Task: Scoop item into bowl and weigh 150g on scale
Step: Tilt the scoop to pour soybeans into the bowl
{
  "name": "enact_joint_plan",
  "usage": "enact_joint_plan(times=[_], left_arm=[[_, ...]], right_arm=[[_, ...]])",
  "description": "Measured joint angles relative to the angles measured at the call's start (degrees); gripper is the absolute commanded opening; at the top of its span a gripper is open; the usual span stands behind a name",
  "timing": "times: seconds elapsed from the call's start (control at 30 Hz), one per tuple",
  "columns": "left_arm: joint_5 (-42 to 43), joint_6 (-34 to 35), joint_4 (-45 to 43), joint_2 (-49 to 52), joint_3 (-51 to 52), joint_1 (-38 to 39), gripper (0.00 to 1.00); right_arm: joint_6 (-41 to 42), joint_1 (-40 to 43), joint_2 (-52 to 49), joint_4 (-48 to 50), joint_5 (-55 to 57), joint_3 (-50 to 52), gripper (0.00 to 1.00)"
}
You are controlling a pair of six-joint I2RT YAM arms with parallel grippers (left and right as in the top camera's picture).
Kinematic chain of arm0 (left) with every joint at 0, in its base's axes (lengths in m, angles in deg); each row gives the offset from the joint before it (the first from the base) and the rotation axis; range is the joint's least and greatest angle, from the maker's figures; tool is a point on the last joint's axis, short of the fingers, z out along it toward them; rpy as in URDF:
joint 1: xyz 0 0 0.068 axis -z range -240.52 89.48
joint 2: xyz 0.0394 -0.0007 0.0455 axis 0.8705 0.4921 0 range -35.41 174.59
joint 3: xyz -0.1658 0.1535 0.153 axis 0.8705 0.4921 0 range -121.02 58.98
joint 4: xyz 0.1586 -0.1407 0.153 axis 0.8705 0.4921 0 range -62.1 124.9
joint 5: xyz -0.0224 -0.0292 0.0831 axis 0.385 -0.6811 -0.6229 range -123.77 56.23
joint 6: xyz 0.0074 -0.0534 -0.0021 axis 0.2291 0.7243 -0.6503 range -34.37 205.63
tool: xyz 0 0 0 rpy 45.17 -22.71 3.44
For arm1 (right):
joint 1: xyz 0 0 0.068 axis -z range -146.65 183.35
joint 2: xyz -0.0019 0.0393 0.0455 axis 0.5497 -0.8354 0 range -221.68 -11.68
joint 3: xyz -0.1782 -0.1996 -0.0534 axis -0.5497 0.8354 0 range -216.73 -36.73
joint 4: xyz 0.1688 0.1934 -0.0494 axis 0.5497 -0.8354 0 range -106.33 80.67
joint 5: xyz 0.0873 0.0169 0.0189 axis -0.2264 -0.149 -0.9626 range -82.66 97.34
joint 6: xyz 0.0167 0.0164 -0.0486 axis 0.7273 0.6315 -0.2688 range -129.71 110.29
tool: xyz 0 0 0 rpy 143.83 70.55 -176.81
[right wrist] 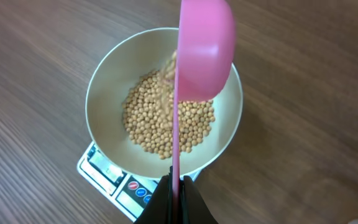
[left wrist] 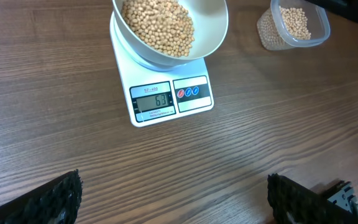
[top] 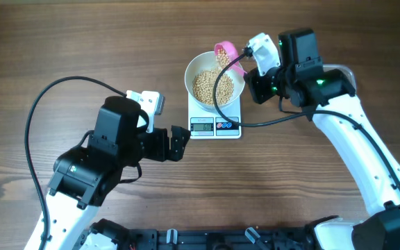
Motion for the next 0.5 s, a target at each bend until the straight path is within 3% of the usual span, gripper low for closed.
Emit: enact_joint_plan(times=[0.5], left_arm=[[0.0, 0.0, 0.0, 0.0, 0.0, 0.0, 1.0]], right_arm=[[-10.9, -8.4, 0.0, 4.3, 16.3, 0.0, 0.04]])
